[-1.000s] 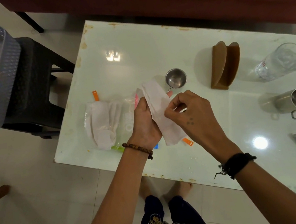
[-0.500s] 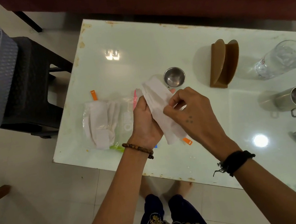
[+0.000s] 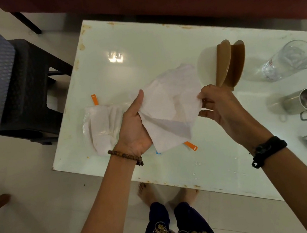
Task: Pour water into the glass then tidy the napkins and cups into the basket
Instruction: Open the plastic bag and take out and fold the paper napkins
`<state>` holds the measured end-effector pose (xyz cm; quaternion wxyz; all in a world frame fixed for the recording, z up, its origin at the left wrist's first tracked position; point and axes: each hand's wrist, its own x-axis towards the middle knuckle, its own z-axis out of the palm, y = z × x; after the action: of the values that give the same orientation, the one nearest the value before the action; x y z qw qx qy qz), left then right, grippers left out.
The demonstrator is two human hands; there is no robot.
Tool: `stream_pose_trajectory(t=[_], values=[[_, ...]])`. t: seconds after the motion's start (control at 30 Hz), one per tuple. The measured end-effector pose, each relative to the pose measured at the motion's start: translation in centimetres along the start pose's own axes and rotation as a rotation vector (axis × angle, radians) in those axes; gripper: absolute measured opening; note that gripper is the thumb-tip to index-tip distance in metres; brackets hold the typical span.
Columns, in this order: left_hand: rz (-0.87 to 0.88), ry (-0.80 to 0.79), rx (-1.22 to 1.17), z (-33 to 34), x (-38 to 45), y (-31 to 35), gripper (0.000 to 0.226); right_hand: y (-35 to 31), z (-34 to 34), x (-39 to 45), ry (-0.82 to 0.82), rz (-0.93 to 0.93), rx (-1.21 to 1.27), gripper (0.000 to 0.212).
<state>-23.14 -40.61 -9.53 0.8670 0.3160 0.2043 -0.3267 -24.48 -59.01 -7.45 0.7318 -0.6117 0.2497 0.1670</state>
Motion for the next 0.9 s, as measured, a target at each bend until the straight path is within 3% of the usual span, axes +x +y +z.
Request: stream_pose_trajectory(t=[0.17, 0.3, 0.4, 0.67, 0.77, 0.9], values=[[-0.006, -0.055, 0.109, 0.1, -0.6, 0.8, 0.021, 0.9, -0.2, 0.1, -0.003, 0.113, 0.077, 0.018], [-0.045, -0.026, 0.213, -0.1, -1.1, 0.9, 0.033, 1.7, 0.1, 0.0, -0.003, 0.162, 0.022, 0.012], [-0.056, -0.004, 0.239, -0.2, -1.2, 0.6, 0.036, 2.1, 0.1, -0.2, -0.006, 0.182, -0.051, 0.021], [-0.114, -0.033, 0.134, -1.2, -1.3, 1.0, 0.033, 1.5, -0.3, 0.7, -0.15, 0.168, 0.14, 0.036], [-0.094, -0.102, 0.047, -1.7, -1.4, 1.4, 0.033, 1.3, -0.6, 1.0, -0.187, 0.086, 0.073, 0.042], [-0.095, -0.123, -0.13, -3.2, -0.8, -0.5, 0.048, 1.3, -0.9, 0.9, -0.172, 0.0, -0.024, 0.024]])
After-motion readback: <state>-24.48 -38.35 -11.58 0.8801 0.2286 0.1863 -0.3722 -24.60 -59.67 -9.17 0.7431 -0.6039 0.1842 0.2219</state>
